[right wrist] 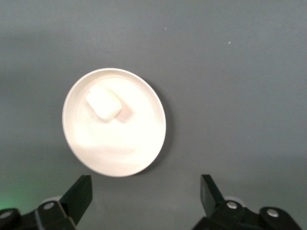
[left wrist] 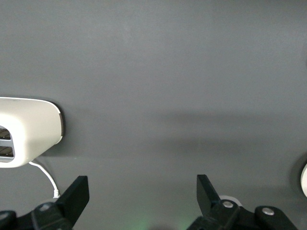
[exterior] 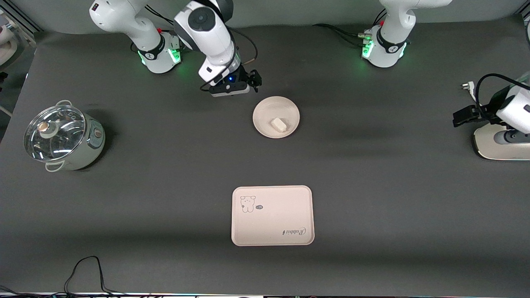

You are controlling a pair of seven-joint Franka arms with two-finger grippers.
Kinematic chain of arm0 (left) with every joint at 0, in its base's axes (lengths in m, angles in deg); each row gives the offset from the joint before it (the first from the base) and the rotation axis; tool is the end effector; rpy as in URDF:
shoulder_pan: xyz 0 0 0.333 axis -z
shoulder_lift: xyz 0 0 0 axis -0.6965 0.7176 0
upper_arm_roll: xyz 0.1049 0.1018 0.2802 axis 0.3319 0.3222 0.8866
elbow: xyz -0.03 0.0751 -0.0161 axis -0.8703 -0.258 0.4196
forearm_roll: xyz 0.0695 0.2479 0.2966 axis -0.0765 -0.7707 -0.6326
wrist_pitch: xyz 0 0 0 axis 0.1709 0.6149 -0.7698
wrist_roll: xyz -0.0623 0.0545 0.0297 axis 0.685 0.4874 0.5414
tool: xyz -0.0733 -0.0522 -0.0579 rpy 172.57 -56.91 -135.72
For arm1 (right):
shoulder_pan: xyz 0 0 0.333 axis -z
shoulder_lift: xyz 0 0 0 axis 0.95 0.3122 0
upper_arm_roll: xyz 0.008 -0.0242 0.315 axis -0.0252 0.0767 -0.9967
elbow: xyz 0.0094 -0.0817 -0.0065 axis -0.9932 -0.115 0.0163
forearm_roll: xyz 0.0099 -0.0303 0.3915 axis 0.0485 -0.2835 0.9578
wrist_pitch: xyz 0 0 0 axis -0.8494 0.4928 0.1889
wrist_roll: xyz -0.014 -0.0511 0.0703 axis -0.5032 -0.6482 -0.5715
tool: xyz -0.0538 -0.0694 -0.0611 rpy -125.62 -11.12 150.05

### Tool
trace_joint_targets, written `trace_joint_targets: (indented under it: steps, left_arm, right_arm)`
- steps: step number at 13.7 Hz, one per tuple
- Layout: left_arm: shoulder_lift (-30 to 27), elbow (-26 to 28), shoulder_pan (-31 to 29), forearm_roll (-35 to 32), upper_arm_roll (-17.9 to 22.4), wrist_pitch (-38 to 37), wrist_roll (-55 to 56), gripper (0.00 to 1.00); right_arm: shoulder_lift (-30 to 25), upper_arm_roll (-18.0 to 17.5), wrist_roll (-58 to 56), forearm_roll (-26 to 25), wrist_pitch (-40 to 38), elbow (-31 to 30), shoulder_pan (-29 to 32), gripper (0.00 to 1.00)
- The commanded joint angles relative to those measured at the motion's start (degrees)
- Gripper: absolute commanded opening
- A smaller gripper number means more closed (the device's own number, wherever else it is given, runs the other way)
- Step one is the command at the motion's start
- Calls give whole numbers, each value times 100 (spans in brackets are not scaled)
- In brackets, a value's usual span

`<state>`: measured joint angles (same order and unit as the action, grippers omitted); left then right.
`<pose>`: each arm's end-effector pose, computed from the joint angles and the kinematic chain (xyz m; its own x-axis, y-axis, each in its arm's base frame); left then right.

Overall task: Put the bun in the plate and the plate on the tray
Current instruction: 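Lower the right gripper to the plate rim and grasp it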

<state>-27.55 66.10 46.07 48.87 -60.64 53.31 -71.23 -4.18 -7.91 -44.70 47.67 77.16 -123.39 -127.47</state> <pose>0.5492 0.0280 0.5503 0.9925 0.0402 -0.1155 0.0364 -0.9987 -0.0350 0.3177 0.4036 0.3364 0.9998 -0.0127 0.0129 -0.0102 -0.9835 -0.1805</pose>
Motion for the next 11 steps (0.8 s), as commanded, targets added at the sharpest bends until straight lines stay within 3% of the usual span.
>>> trace_joint_targets:
  steps: [1,5,11]
  left_arm:
    - [-176,189,-254,48,-270,35,-208,100]
    - [-80,14,-228,12,-279,-35,-225,100]
    - [-62,-57,-184,12,-305,-202,-217,100]
  right_arm:
    - [507,60,86,-10,1163,-384,-164,100]
    - [1632,59,411,51,2738,-482,-453,100]
    - [2319,59,429,60,3242,-307,-428,100]
